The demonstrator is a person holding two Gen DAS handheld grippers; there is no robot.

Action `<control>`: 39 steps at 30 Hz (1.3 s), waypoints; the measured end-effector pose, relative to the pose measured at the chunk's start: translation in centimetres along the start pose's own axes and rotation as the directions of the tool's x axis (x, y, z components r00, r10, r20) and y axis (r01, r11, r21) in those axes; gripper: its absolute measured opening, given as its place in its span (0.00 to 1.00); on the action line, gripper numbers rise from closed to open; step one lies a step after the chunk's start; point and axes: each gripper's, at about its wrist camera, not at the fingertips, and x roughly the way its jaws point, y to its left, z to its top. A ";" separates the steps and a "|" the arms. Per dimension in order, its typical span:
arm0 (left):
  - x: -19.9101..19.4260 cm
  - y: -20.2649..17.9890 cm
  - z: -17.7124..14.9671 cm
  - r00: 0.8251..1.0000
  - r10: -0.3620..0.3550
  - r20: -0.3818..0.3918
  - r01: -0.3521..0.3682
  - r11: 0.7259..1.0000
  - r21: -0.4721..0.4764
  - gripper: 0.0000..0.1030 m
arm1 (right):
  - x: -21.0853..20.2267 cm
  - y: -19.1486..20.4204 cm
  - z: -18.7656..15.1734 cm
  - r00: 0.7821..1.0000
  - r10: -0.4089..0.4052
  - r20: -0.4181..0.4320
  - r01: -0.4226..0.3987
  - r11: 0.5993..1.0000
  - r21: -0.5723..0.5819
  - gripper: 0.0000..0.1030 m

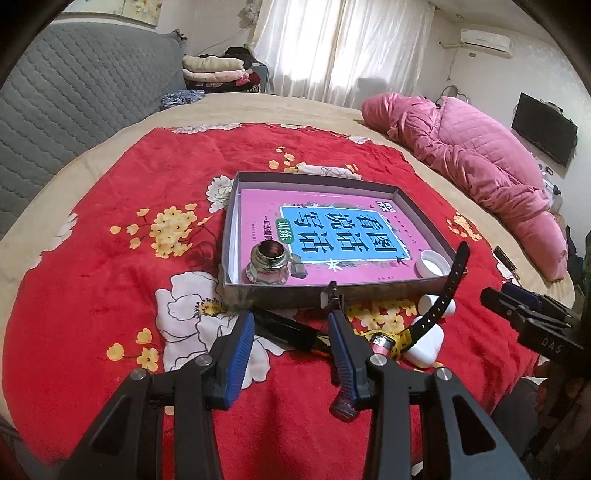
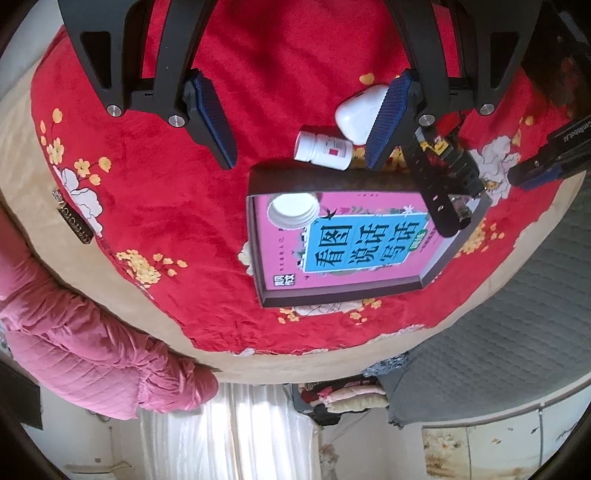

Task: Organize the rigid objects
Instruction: 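Withdraw both tools from the grey box back toward the remaining items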

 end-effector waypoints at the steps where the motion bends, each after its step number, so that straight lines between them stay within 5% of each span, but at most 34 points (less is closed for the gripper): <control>1: 0.0 0.0 -0.1 1.000 -0.002 -0.002 0.002 1.000 0.003 0.40 | 0.0 0.2 -0.1 1.000 0.003 -0.003 -0.003 1.000 -0.006 0.71; 22: 0.8 -2.9 -2.0 0.997 -0.008 -0.075 0.016 0.994 0.107 0.40 | 0.8 1.1 -1.7 0.996 0.045 -0.073 -0.046 0.999 -0.023 0.71; 39: 2.6 -4.3 -3.5 0.978 -0.085 -0.190 0.113 0.984 0.138 0.40 | 1.5 1.7 -2.4 0.992 0.063 -0.108 -0.068 0.997 -0.045 0.71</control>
